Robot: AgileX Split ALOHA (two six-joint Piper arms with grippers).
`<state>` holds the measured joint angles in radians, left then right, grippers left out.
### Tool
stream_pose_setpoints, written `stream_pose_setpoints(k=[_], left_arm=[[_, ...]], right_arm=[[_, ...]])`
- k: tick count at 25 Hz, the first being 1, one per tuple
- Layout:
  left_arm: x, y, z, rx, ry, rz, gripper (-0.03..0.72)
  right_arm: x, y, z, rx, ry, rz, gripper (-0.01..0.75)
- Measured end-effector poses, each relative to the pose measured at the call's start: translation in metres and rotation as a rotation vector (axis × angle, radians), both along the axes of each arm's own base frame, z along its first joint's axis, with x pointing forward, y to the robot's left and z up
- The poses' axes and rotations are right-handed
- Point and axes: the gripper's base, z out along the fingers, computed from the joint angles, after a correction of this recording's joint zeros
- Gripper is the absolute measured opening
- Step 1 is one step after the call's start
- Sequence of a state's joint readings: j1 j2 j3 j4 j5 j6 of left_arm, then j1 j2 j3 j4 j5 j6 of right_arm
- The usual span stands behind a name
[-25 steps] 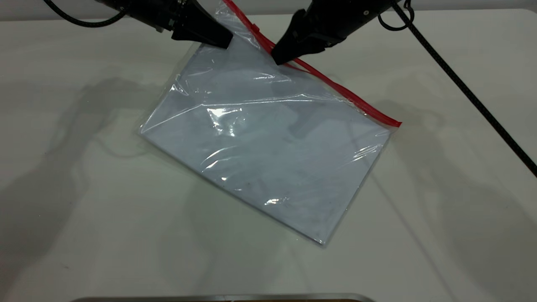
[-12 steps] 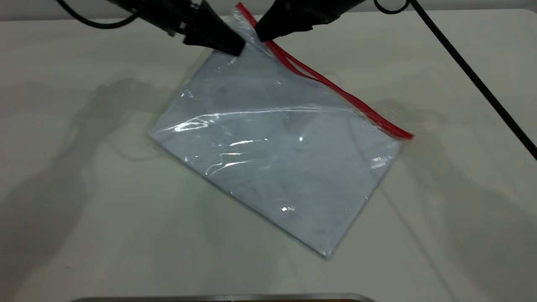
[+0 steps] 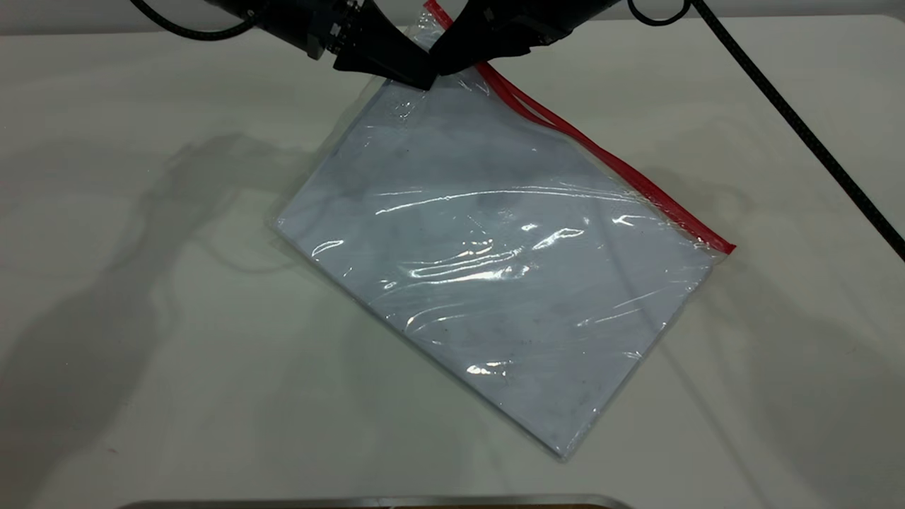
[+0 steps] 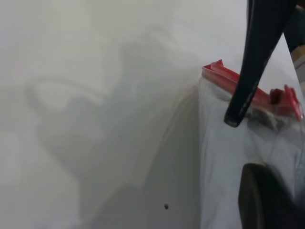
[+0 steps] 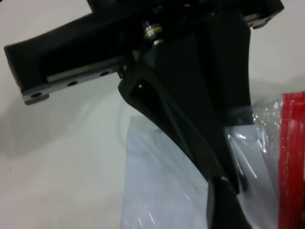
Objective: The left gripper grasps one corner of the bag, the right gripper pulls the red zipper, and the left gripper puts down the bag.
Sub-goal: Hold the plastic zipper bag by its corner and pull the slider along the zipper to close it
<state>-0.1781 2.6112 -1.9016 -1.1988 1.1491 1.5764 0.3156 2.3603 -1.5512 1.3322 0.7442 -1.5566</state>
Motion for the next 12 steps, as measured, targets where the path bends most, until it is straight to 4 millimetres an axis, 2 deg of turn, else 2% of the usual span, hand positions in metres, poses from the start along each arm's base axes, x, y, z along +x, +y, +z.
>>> stream_pose_setpoints(k=[3, 8, 12], left_arm=[[0.0004, 0.0011, 0.0, 0.0, 0.002, 0.004, 0.053], [0.0021, 0.007, 0.0002, -0.001, 0.008, 0.016, 0.053], [0.002, 0.0081, 0.0002, 0.0, 0.011, 0.013, 0.053]], right_arm=[[0.0013, -0.003, 0.0, 0.001, 0.001, -0.005, 0.354], [0.0019, -0.0058, -0.0007, -0.01, -0.003, -0.001, 0.181], [0.0014, -0.0063, -0.0014, -0.023, -0.007, 0.009, 0.073]])
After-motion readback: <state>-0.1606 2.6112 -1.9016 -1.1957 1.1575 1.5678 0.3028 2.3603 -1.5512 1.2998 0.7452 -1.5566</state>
